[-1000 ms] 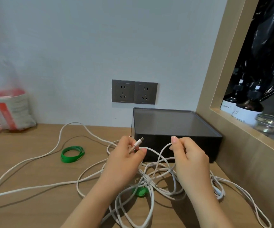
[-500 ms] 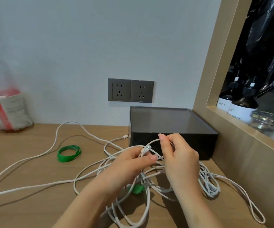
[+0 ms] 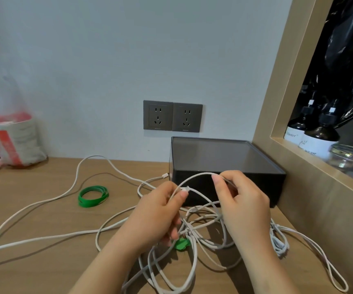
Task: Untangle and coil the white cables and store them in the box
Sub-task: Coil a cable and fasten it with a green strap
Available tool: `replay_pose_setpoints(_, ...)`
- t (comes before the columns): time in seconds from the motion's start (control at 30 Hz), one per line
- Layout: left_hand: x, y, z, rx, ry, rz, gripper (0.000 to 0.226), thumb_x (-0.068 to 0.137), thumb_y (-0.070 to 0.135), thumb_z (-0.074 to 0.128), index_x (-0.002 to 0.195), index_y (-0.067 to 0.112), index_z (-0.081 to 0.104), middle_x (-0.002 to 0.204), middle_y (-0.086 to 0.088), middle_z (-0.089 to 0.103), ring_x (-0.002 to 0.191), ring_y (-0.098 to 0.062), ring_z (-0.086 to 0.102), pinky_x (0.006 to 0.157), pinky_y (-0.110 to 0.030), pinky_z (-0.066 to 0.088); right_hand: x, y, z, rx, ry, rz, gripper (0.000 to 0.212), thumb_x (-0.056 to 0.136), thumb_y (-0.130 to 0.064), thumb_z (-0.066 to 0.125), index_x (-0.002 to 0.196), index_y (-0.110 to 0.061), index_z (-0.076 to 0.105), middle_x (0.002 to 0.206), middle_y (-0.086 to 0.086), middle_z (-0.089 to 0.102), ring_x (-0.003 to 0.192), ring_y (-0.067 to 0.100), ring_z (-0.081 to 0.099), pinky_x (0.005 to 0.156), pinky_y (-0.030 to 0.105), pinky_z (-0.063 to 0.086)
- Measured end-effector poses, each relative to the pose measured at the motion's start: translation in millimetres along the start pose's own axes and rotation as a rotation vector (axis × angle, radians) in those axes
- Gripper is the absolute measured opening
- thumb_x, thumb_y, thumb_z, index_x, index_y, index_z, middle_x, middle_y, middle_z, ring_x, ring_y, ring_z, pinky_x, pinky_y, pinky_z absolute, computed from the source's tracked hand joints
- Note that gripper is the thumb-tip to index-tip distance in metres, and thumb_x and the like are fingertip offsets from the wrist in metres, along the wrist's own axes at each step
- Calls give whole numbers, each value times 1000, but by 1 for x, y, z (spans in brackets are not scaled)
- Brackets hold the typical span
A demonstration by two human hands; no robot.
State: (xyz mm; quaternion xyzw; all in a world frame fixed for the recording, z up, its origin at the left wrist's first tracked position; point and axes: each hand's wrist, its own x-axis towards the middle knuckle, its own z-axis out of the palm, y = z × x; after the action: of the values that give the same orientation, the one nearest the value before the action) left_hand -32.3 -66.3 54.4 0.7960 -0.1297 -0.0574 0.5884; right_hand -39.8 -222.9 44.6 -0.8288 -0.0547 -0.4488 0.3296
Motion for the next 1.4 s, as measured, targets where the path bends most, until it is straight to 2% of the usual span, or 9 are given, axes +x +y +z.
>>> replay_pose_setpoints(0.13,4,-6,6,-24,157,-37,29,98,39,40,92,14,54,52,2,48,37,-9,41,39,-22,36,-5,-6,3,29,8,-63,24,93,-40,50,85,-23,65,64,-18,54,58,2,56,46,16,46)
replay_pose_setpoints(0.3,7,1,2,-605,174,-165,20,95,30,52,84,14,46,47,7,36,37,-6,25,33,-17,23,-11,-11,10,38,-92,-98,19,92,-37,48,88,-26,63,59,-19,52,52,1,54,40,14,43)
replay_pose_setpoints(0.4,6,5,0,-692,121,-116,35,77,44,62,89,14,48,47,7,32,40,-6,22,35,-16,22,-15,-13,14,-21,-149,-121,14,91,-33,51,86,-28,63,57,-21,49,46,-5,48,37,8,36)
replay_pose_setpoints(0.5,6,4,2,-629,128,-98,50,67,50,62,95,10,51,51,6,34,44,-8,25,42,-19,24,-18,-18,17,-29,-212,-158,16,88,-36,50,88,-29,65,62,-23,52,48,-10,46,40,1,33)
replay_pose_setpoints(0.73,9,-3,0,-580,254,-121,20,89,29,61,85,10,68,60,5,49,55,-8,41,51,-22,35,-19,-23,19,-15,-351,-207,31,86,-40,46,101,-27,70,83,-16,70,70,-9,58,51,-3,37)
replay_pose_setpoints(0.93,14,3,-13,-970,417,-102,23,98,24,46,84,10,57,73,-5,63,70,-16,64,65,-31,52,-10,-17,4,-3,-547,-59,22,94,-41,43,103,-35,62,81,-24,56,77,-4,55,67,9,45)
replay_pose_setpoints(1.03,16,0,-24,-1224,424,-74,23,100,27,42,83,13,50,59,-1,60,58,-14,67,58,-39,58,-7,-14,-3,-35,-470,27,18,89,-47,47,75,-36,52,64,-13,54,66,3,55,56,13,42)
replay_pose_setpoints(1.2,20,-7,-43,-1412,454,-84,27,100,30,41,77,17,42,48,7,37,34,-5,38,38,-24,48,1,-2,-15,-87,-205,202,35,80,-47,60,58,-23,48,50,-4,48,50,11,49,46,21,38)
replay_pose_setpoints(1.4,19,-1,-33,-1057,561,16,22,102,24,39,82,18,45,48,7,32,34,-4,23,30,-16,23,6,-6,-18,411,-169,473,20,90,-26,55,75,-12,55,51,1,52,41,9,46,46,16,41)
